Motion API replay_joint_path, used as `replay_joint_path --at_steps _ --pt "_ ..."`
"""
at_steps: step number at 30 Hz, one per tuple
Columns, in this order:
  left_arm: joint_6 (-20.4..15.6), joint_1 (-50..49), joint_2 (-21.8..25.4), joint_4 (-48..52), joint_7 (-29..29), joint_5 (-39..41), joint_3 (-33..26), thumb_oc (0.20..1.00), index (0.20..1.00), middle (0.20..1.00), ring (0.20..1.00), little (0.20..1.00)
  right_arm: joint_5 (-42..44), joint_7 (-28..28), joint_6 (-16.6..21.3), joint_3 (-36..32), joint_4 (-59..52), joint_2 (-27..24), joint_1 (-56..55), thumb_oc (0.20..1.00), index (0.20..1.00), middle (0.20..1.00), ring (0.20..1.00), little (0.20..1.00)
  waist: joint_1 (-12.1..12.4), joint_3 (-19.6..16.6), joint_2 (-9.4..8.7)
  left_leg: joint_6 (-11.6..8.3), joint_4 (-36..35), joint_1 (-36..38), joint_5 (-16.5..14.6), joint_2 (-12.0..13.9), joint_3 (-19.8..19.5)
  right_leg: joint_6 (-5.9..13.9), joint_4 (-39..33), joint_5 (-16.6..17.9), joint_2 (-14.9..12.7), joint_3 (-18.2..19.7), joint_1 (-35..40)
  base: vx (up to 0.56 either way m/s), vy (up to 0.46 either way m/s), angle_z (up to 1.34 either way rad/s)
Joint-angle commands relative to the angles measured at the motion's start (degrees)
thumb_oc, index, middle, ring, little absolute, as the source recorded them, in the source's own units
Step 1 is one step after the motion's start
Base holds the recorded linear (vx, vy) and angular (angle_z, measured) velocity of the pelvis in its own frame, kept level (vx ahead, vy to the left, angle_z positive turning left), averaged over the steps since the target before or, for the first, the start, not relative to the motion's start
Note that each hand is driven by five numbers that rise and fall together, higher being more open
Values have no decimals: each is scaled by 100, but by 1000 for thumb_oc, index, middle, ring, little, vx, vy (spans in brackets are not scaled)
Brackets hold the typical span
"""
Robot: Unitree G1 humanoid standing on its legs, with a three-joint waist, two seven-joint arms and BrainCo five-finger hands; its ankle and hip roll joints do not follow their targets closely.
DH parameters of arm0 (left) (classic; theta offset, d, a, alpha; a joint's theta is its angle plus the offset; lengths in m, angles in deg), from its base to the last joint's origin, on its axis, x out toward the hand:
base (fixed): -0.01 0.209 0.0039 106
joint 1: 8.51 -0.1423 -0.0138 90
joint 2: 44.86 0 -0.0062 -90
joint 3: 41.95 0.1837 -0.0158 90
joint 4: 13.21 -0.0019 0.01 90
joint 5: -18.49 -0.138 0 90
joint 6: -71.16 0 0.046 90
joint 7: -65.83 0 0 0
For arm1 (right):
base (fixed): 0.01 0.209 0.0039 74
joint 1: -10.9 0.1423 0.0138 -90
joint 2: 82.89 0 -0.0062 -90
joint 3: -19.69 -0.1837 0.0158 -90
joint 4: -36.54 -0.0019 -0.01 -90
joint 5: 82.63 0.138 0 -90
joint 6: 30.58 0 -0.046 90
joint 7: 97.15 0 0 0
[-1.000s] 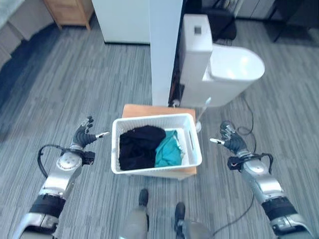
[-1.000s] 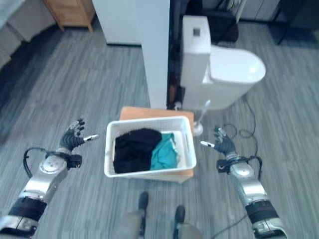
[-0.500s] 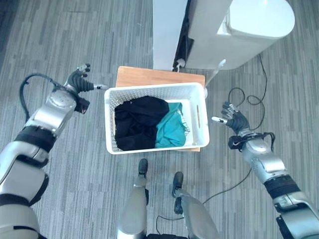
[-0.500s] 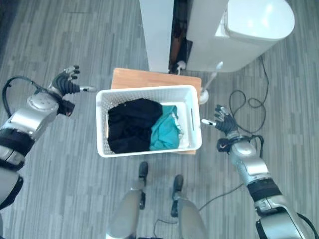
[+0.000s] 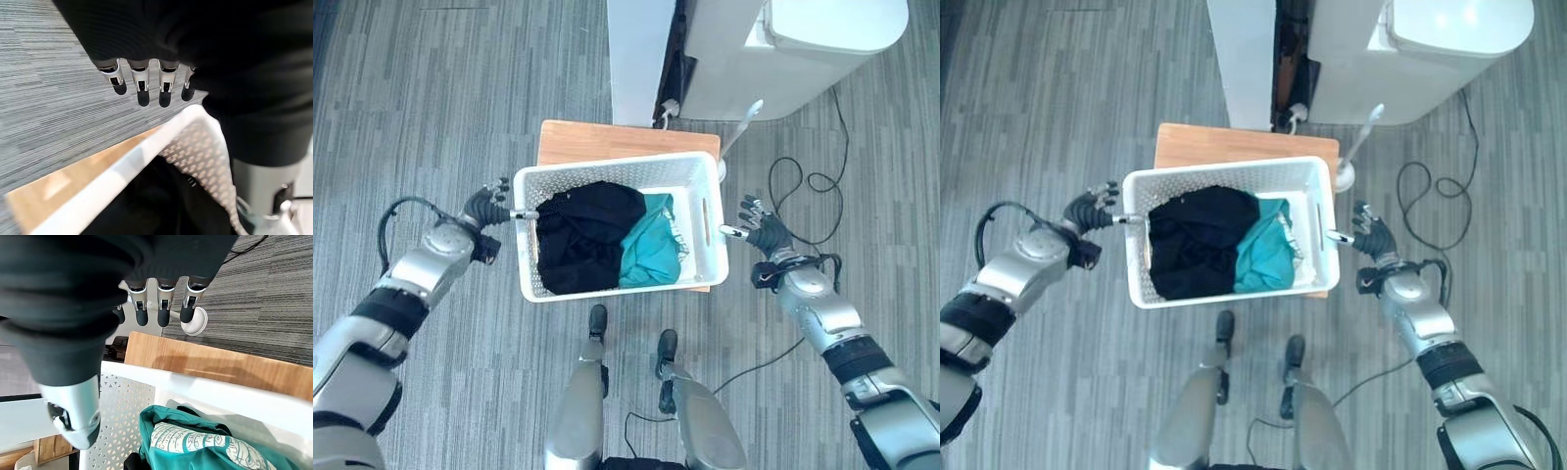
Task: Grab the laundry basket,head to the washer,open it,put in the laundry and shut it.
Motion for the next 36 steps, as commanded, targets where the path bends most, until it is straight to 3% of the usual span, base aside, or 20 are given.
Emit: replay_joint_path --at_steps 1,4,9,15,16,18,19,25,32,36 --pt "-226 -102 174 368 110 222 -320 1000 1000 1000 1000 1000 67 -115 193 -229 -344 -178 -83 1000 1000 1000 1000 1000 26 -230 -27 -265 784 -498 -388 412 -26 521 -41 409 -1014 19 -298 0 0 0" --pt "-194 -704 484 1066 28 196 -389 1000 1000 1000 1000 1000 57 -124 200 -261 -321 -140 -69 1000 1000 1000 1000 1000 36 -210 9 -262 767 -491 -385 398 -21 514 -22 399 -1027 15 -311 0 0 0" --pt "-169 -941 434 1234 40 116 -488 1000 1000 1000 1000 1000 5 -157 212 -259 -286 -57 18 1000 1000 1000 1000 1000 19 -166 18 -259 764 -491 -398 396 -21 514 35 373 -1037 23 -344 0 0 0" --pt "-197 -531 -265 782 302 334 -215 1000 1000 1000 1000 1000 -81 -312 188 -55 -160 79 300 1000 1000 1000 1000 1000 -37 -118 -10 -243 715 -538 -361 370 -53 515 101 347 -1050 -3 -431 0 0 0" --pt "-208 -328 -631 490 415 328 -198 1000 1000 1000 1000 1000 -114 -353 180 11 -162 116 394 1000 1000 1000 1000 1000 -66 -93 -38 -239 700 -552 -356 361 -60 515 123 339 -1058 -1 -465 0 0 0" --pt "-221 -242 -798 357 456 329 -193 1000 1000 1000 1000 1000 -117 -362 180 37 -168 132 438 1000 1000 1000 1000 1000 -79 -81 -39 -237 698 -566 -352 354 -63 514 134 335 -1062 4 -486 0 0 0" --pt "-243 -78 -1147 56 563 380 -227 1000 1000 1000 1000 1000 -142 -387 176 103 -182 159 537 1000 1000 1000 1000 1000 -100 -63 -57 -231 685 -590 -342 348 -71 513 155 331 -1062 7 -529 -5 8 4" --pt "-311 120 -1767 -343 761 514 -355 1000 1000 1000 1000 1000 -181 -426 156 165 -190 225 634 1000 1000 1000 1000 1000 -118 -21 -58 -210 679 -655 -325 327 -84 506 184 322 -1065 -14 -600 0 0 0" --pt "-280 18 -1622 -156 662 456 -362 1000 1000 1000 1000 1000 -270 -333 80 164 -115 165 633 1000 1000 1000 1000 1000 -104 -27 -33 -205 719 -675 -353 320 -58 498 187 316 -1070 -27 -603 0 0 0" --pt "-204 -260 -782 399 335 163 -493 1000 1000 1000 1000 1000 -374 -124 8 19 -54 24 373 1000 1000 1000 1000 1000 -59 -87 13 -211 799 -650 -417 342 -67 494 214 286 -1065 -26 -547 26 -2 -1"
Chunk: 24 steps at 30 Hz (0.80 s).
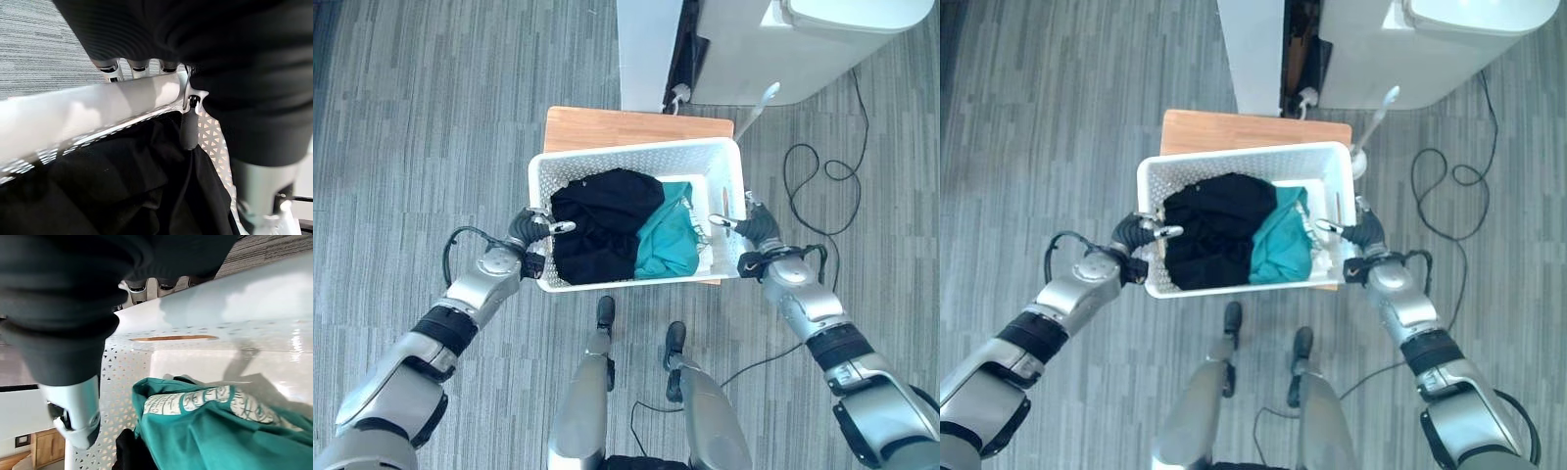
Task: Grab the laundry basket,head to the washer,open it,put in the laundry and shut it.
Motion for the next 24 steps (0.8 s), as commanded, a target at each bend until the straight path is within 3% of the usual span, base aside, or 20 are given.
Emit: replay_joint_path --at_steps 1,7,10,16,24 --pt "-89 -136 512 440 -249 -215 -356 1000 1000 1000 1000 1000 -240 165 62 -194 -342 -350 -125 1000 1000 1000 1000 1000 -12 -183 -101 -252 819 -416 -528 429 -55 458 -291 448 -947 -16 -86 34 -6 -1" --pt "-261 -518 1247 935 -225 -168 -987 1000 1000 1000 1000 1000 -363 323 80 -335 -257 -383 -381 1000 1000 1000 1000 1000 63 -269 -81 -267 917 -374 -618 436 -67 462 -273 413 -934 -5 -28 17 -4 0" --pt "-348 -590 1231 950 -107 -220 -1229 1000 1000 1000 1000 1000 -422 346 93 -353 -266 -382 -433 1000 1000 1000 1000 1000 73 -296 -96 -276 963 -376 -646 439 -78 455 -251 383 -922 -9 -15 0 0 0" --pt "-209 -385 505 337 -71 -543 -1255 1000 1000 1000 1000 1000 -409 306 150 -408 -415 -267 -351 1000 1000 1000 1000 1000 25 -297 -170 -272 922 -401 -625 453 -105 431 -196 336 -888 18 -89 0 0 0" --pt "-251 -191 -90 66 157 -149 -991 1000 1000 1000 1000 1000 -285 178 154 -276 -477 -236 -164 1000 1000 1000 1000 1000 0 -205 -217 -251 937 -433 -634 462 -107 421 -159 326 -852 55 -157 0 0 0"
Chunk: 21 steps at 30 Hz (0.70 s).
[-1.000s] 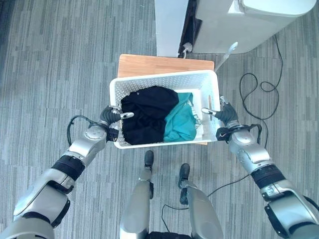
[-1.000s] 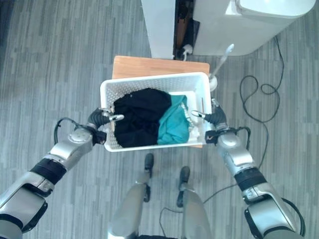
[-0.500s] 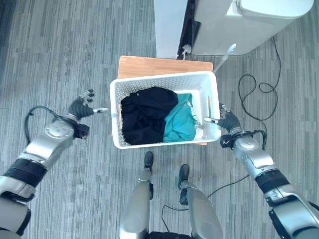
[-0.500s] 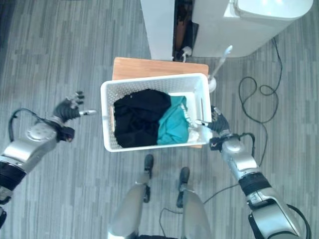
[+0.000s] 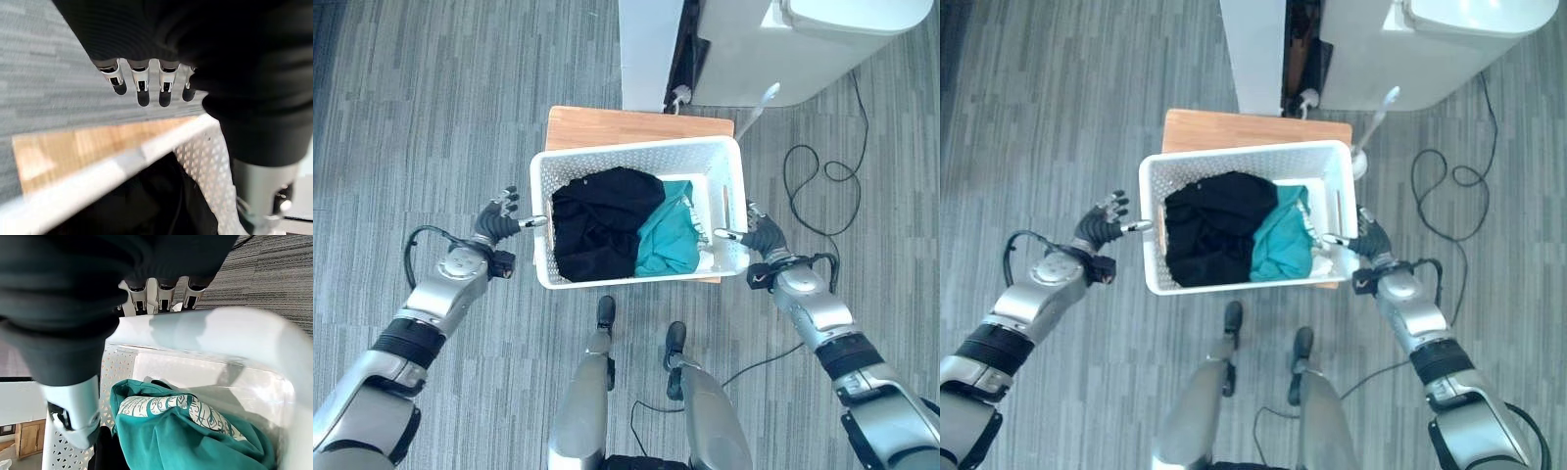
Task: Grab the laundry basket,head to the washer,open it,put in the laundry and shut it.
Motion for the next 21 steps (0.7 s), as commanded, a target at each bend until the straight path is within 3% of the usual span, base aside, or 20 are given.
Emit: replay_joint_path --at_steps 1,11,21 --pt "-194 279 -81 -129 220 104 -132 1000 1000 1000 1000 1000 127 -84 247 -78 -432 -91 53 1000 1000 1000 1000 1000 -29 -194 -230 -248 891 -378 -643 467 -114 435 -367 391 -833 42 -23 0 0 0" --pt "-134 608 -434 -369 170 142 292 1000 1000 1000 1000 1000 204 -93 234 58 -415 -69 174 1000 1000 1000 1000 1000 -101 -148 -248 -237 954 -422 -673 452 -106 430 -343 413 -838 82 -95 0 0 0" --pt "94 950 -611 -740 -132 -755 495 1000 1000 1000 1000 1000 18 -122 80 287 235 -98 875 1000 1000 1000 1000 1000 -91 -129 -227 -216 1005 -457 -726 420 -88 422 -336 418 -839 127 -138 -3 3 -1"
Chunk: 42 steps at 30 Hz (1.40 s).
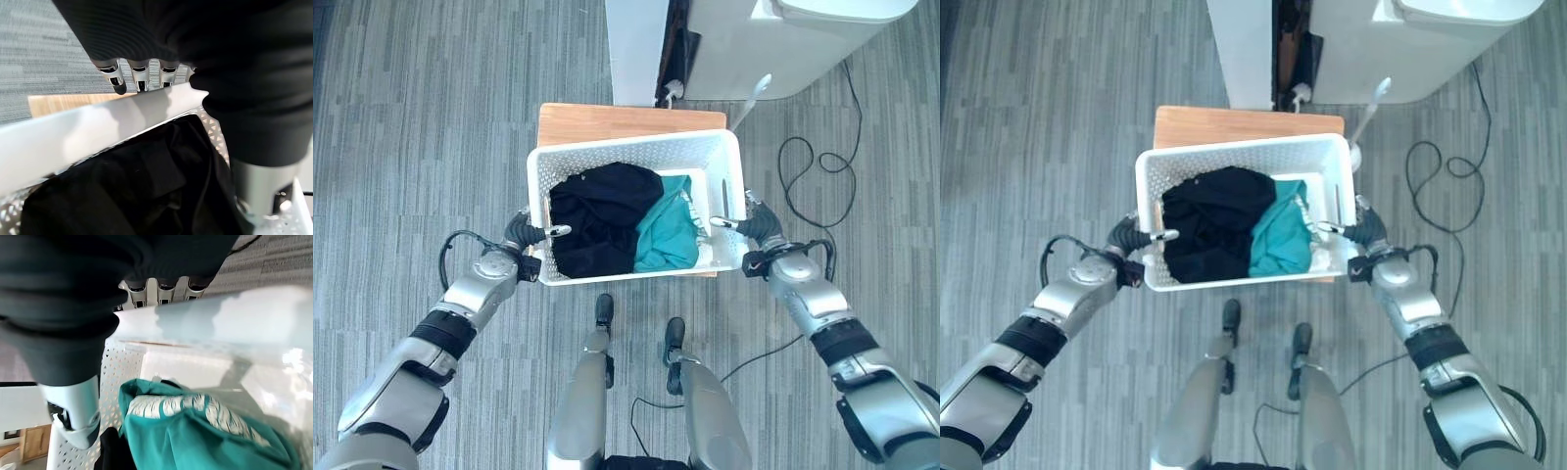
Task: Grab the laundry basket,head to the washer,open it,put in the laundry and shut it.
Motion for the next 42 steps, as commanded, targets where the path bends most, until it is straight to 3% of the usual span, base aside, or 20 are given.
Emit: replay_joint_path --at_steps 1,8,13,21,30,31,33,34,35,36,42 --pt "-84 544 -252 -181 -245 -788 -43 1000 1000 1000 1000 1000 -82 19 71 61 -158 -99 336 1000 1000 1000 1000 1000 -18 -137 -204 -233 912 -370 -736 417 -150 424 -597 453 -822 41 73 0 0 0" --pt "-110 1161 -532 -929 -87 -1744 -5 1000 1000 1000 1000 1000 -278 69 20 297 52 79 671 1000 1000 1000 1000 1000 -38 -101 -267 -236 869 -428 -695 409 -190 415 -612 473 -822 45 13 0 0 0" --pt "57 1661 -722 -1561 -56 -2437 286 1000 1000 1000 1000 1000 -403 154 -84 651 404 281 1098 1000 1000 1000 1000 1000 -27 -50 -295 -246 840 -437 -689 429 -196 410 -626 467 -802 56 2 0 0 0" --pt "311 2143 -813 -2170 -203 -3008 798 1000 1000 1000 1000 1000 -483 245 -291 1151 789 552 1738 1000 1000 1000 1000 1000 -37 -7 -314 -244 795 -469 -647 450 -171 415 -638 497 -780 74 -62 0 0 0" --pt "271 2253 -806 -2319 -169 -2986 911 1000 1000 1000 1000 1000 -273 334 -294 1455 672 518 1901 1000 1000 1000 1000 1000 -36 -9 -358 -243 761 -501 -598 453 -175 415 -678 531 -768 89 -79 0 0 0" --pt "257 2249 -801 -2306 -158 -2969 906 664 664 664 664 664 -252 344 -287 1484 649 504 1891 1000 1000 1000 1000 1000 -32 -6 -361 -245 763 -482 -622 456 -174 414 -671 512 -759 90 -71 0 0 0" --pt "211 2263 -782 -2291 -150 -2948 900 426 426 426 426 426 -265 389 -270 1537 614 445 1894 1000 1000 1000 1000 1000 -35 -6 -369 -249 743 -474 -614 453 -176 415 -681 512 -756 90 -73 0 0 0" --pt "211 2270 -780 -2291 -150 -2948 899 238 238 238 238 238 -265 389 -270 1536 614 443 1901 1000 1000 1000 1000 1000 -40 -7 -370 -246 731 -488 -588 447 -180 416 -693 532 -760 87 -84 0 0 0" --pt "194 2270 -751 -2243 -120 -2944 891 200 200 200 200 200 -288 391 -270 1547 595 405 1891 790 790 790 790 790 -35 -7 -371 -249 721 -487 -581 445 -183 417 -700 534 -761 81 -80 0 0 0" --pt "142 2283 -682 -2136 -85 -2990 884 200 200 200 200 200 -346 385 -239 1558 575 336 1898 200 200 200 200 200 -31 -7 -363 -250 702 -485 -574 444 -186 421 -702 536 -760 78 -80 0 0 0" --pt "-26 2138 -456 -1542 82 -3351 697 200 200 200 200 200 -648 262 -93 1265 157 137 1653 200 200 200 200 200 -29 -20 -348 -240 644 -491 -566 430 -213 425 -705 513 -779 42 -83 0 0 0"
